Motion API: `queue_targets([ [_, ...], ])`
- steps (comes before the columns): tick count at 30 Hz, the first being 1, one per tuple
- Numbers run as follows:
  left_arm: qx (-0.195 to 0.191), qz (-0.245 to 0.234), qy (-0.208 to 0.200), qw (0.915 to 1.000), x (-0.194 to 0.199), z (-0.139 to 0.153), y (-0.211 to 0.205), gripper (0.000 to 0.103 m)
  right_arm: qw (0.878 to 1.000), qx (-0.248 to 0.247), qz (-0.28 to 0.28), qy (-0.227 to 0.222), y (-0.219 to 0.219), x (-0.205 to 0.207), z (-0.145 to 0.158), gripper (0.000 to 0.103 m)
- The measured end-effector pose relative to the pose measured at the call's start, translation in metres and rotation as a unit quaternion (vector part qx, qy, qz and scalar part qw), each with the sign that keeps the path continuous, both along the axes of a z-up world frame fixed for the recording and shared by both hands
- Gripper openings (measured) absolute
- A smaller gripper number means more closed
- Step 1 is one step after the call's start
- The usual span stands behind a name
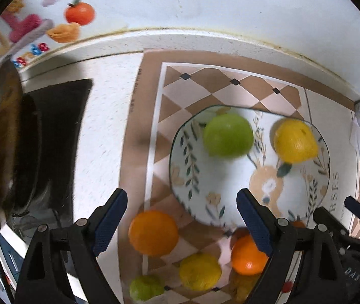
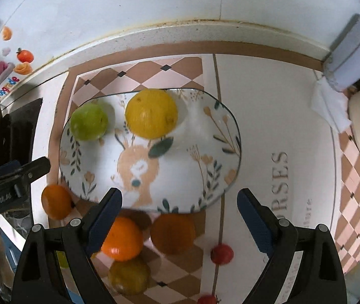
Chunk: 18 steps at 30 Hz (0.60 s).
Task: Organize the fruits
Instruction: 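Place the green apple on the floral plate with the left tool while the right tool places the lemon, then move both open tools back toward the remaining fruits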
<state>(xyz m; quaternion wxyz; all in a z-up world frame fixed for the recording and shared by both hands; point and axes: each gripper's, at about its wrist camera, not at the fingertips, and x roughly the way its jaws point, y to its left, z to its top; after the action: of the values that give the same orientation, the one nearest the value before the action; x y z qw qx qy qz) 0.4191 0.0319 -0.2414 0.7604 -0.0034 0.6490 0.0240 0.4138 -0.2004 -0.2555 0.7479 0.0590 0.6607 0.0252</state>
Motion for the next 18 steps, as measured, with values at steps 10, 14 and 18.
queue_targets([
  [10,0.012,-0.011,-0.075,0.997,-0.055,0.058,-0.017,0.088,0.997,-0.027,0.002,-0.067,0.01,-0.066,0.054,0.094],
  [14,0.012,-0.016,-0.101,0.9947,-0.078,0.076,-0.019,0.088,0.995,-0.025,0.0,-0.093,0.011,-0.091,0.078,0.094],
  [18,0.015,-0.023,-0.128,0.9913,-0.103,0.099,-0.023,0.088,0.993,-0.02,-0.003,-0.115,0.011,-0.112,0.103,0.094],
])
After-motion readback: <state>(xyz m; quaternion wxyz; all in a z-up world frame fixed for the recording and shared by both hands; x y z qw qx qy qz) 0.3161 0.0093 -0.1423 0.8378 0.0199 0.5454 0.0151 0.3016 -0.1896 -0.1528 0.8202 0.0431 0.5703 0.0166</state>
